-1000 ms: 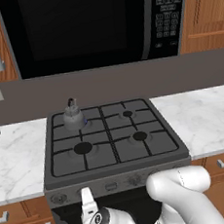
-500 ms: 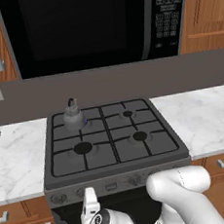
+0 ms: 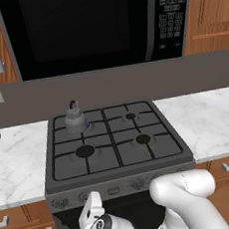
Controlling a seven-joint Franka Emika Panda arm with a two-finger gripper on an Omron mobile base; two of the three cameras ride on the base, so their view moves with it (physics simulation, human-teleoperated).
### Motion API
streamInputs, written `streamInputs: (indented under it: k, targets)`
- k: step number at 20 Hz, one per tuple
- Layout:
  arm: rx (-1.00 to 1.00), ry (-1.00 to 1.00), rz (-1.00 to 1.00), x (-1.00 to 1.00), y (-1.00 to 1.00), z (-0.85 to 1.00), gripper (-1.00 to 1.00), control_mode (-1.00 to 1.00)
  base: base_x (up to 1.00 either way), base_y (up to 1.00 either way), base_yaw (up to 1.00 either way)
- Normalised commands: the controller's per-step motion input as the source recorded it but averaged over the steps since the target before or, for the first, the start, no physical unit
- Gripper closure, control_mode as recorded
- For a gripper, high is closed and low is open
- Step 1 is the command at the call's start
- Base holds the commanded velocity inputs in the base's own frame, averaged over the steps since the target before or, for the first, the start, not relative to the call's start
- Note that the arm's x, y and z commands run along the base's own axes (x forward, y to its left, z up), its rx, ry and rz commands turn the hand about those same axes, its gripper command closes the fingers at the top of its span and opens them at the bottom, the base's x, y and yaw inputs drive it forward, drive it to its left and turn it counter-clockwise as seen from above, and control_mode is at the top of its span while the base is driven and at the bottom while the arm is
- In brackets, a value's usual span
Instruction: The kettle is done boiling. Turn off the stove, then wait for 300 timesteps before moving the kettle to the dining table.
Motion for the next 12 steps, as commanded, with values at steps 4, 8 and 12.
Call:
streamInputs:
  k: [4,8,12]
  targets:
    - [0.23,0.03,-0.02,0.07,0.0,-0.09,1.0,-1.0,0.0,0.0,0.0]
    - [0.23,0.02,-0.01,0.08,0.0,-0.09,1.0,-1.0,0.0,0.0,0.0]
    - [0.22,0.02,-0.01,0.06,0.0,-0.07,1.0,-1.0,0.0,0.0,0.0]
